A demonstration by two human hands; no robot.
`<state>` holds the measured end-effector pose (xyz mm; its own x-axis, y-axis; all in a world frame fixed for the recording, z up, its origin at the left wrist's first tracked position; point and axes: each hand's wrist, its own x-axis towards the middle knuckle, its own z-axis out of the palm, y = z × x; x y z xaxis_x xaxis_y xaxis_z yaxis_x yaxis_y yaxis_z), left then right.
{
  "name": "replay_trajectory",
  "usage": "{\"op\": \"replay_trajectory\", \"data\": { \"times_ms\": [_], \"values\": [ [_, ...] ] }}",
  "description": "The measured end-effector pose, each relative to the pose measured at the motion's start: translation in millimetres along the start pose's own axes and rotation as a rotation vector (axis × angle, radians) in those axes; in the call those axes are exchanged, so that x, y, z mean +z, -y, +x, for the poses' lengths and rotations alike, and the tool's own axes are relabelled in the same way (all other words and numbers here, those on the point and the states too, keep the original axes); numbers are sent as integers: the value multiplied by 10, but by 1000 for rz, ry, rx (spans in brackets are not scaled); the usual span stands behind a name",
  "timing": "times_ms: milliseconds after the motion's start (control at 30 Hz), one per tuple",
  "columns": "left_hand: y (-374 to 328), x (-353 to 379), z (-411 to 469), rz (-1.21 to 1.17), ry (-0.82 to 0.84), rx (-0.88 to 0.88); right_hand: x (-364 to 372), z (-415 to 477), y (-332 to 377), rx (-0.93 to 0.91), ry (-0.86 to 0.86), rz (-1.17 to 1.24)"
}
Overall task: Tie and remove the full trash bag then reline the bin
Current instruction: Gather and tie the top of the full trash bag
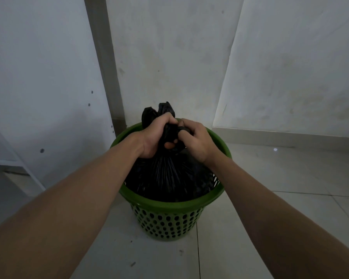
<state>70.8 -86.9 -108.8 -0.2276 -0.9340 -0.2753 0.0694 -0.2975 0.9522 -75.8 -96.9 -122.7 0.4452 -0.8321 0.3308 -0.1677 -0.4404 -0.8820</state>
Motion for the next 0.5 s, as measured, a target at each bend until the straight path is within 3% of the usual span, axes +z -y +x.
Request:
{"op": "replay_trajectory", "data": {
  "times_ms": [233, 300, 367, 433, 500],
  "values": [
    [16, -117, -107, 55, 215, -98, -42, 34, -63, 0, -125, -117],
    [32, -170, -112, 88, 108, -83, -78, 28, -65, -24, -142, -223],
    [93, -196, -99, 205, -142, -9, -98, 13, -77, -4, -128, -282],
    [183, -172, -130, 370, -370, 159, -114, 12, -75, 41, -104, -291],
    [268, -132, -185, 517, -401, 360, -131, 44, -27, 95, -52, -278]
  ]
}}
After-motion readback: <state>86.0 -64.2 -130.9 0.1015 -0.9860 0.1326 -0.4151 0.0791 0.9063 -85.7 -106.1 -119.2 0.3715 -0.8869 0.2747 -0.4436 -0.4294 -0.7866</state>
